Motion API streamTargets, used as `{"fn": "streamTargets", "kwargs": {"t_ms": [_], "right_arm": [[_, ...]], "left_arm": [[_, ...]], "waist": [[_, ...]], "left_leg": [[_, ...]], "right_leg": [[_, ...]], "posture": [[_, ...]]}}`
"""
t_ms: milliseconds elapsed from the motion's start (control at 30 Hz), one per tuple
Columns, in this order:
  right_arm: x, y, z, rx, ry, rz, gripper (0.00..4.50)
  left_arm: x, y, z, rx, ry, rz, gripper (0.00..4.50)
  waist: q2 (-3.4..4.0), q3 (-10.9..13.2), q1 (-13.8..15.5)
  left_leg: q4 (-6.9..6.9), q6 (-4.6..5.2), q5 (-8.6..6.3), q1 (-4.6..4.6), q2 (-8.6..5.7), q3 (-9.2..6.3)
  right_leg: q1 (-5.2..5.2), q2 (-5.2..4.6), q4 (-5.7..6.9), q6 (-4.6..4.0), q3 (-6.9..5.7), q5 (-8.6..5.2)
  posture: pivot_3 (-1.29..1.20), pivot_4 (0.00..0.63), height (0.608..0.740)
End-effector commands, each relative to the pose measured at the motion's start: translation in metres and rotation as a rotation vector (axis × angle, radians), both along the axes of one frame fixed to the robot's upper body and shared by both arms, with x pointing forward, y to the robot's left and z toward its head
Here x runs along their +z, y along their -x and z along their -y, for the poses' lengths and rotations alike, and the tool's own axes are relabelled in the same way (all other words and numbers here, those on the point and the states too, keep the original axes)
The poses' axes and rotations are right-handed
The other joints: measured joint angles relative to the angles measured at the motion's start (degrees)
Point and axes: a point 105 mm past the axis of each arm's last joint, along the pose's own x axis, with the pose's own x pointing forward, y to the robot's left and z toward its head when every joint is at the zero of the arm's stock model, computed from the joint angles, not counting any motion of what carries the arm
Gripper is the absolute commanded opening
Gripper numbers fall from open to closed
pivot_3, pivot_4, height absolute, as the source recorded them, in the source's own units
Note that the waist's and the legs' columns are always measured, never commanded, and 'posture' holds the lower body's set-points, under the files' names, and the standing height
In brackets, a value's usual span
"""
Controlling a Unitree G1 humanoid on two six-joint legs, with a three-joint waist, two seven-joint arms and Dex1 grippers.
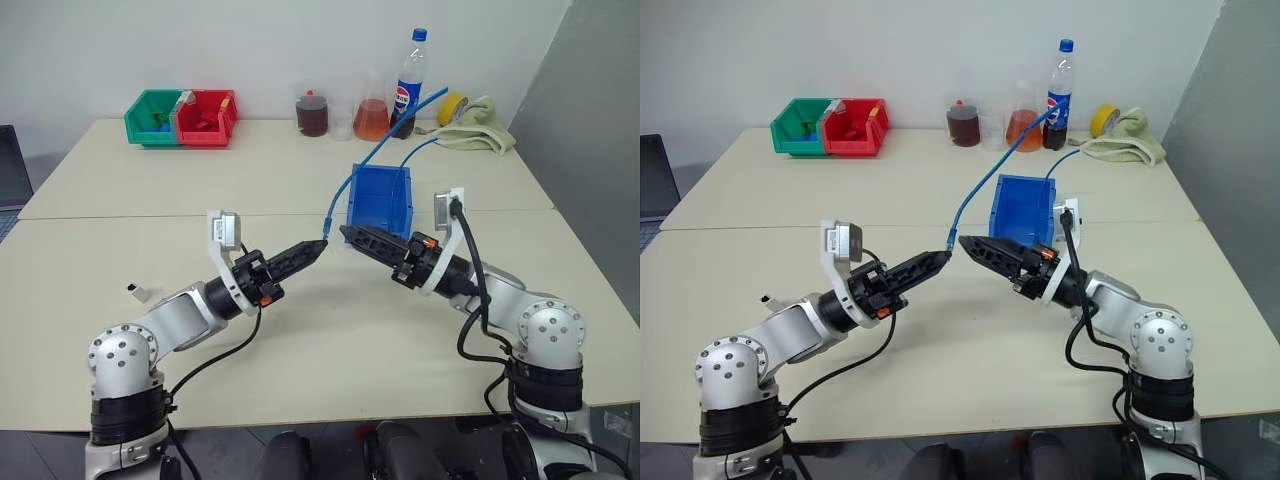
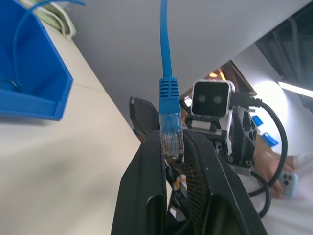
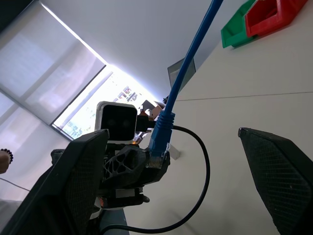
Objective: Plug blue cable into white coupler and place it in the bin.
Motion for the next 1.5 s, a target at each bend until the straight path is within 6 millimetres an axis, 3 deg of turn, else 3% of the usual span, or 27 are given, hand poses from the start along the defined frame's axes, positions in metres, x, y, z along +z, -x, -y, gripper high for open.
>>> {"fn": "streamTargets", "kwargs": {"t_ms": [33,700,967,1467,1500], "right_arm": [[0.0121,0.0014,-0.0019,0.022,-0.058,0.020,4.50],[0.0038,-0.0018,-0.0033,0.044,-0.142,-0.086,4.50],[0.0044,0.0009,-0.0038,0.071,-0.133,-0.075,2.81],[0.0077,0.0038,-0.0070,0.134,-0.134,-0.057,2.81],[0.0074,0.0040,-0.0071,0.137,-0.134,-0.059,2.63]], "left_arm": [[0.0079,0.0063,0.0020,-0.057,0.018,0.024,0.24],[0.0084,0.0054,0.0052,-0.084,0.033,0.029,0.24],[0.0079,0.0062,0.0061,-0.090,0.028,0.035,0.24],[0.0068,0.0066,0.0071,-0.107,0.024,0.028,0.24],[0.0068,0.0065,0.0071,-0.106,0.024,0.028,0.24]], "waist": [[0.00,0.0,0.0],[0.01,0.0,0.0],[0.02,0.0,0.0],[0.03,0.0,0.0],[0.03,0.0,0.0]], "left_leg": [[-0.01,0.00,0.00,0.00,0.00,0.00],[-0.07,0.01,0.00,-0.05,0.01,0.02],[-0.10,0.01,-0.01,-0.07,0.01,0.03],[-0.14,0.01,-0.01,-0.10,0.01,0.03],[-0.14,0.01,-0.01,-0.10,0.01,0.03]], "right_leg": [[0.00,0.00,0.00,0.00,0.00,0.00],[-0.07,0.00,-0.05,0.00,0.02,-0.01],[-0.08,0.00,-0.08,0.00,0.02,-0.01],[-0.12,0.00,-0.12,0.01,0.02,-0.01],[-0.12,0.00,-0.12,0.01,0.02,-0.01]], "posture": [[0.00,0.150,0.740],[0.00,0.150,0.740],[0.00,0.150,0.740],[0.00,0.150,0.740],[0.00,0.150,0.740]]}}
